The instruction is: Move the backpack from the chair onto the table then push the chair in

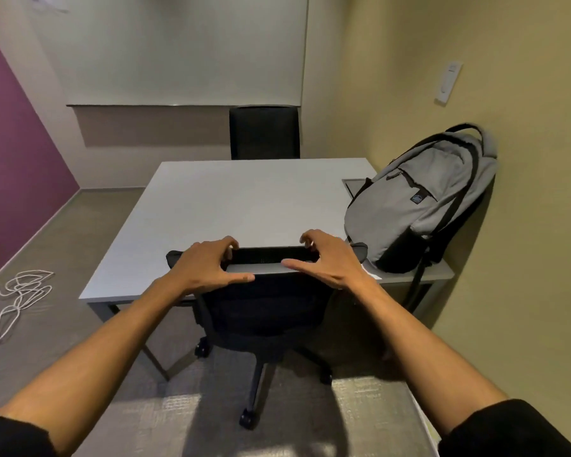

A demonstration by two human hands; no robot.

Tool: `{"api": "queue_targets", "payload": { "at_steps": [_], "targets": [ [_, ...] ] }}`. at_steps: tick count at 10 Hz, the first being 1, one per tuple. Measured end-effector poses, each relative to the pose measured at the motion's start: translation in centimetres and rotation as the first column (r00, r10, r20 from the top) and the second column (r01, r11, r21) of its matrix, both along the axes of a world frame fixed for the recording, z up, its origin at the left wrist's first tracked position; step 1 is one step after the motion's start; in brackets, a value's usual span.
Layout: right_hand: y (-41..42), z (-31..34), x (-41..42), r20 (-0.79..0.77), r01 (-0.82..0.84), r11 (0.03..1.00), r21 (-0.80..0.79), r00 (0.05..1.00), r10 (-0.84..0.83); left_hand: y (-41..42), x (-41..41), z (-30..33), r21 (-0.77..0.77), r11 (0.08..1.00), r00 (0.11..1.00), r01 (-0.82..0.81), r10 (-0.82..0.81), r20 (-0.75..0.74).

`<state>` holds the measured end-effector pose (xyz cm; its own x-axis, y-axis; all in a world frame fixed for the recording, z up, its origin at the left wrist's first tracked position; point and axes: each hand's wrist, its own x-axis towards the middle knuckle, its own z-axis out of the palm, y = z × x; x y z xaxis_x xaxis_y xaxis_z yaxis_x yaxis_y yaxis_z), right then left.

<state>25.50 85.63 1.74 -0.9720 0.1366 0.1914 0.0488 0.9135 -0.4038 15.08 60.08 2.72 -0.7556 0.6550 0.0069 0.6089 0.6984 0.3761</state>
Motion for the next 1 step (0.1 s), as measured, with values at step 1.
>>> {"api": "queue_targets", "payload": {
  "at_steps": [1],
  "targets": [
    [0.68,4.26,-0.86,-0.225,0.065,0.992,0.106,0.974,-0.04,0.02,-1.29,3.74,0.159,0.987,0.976,-0.03,0.063,-0.209]
  ]
}}
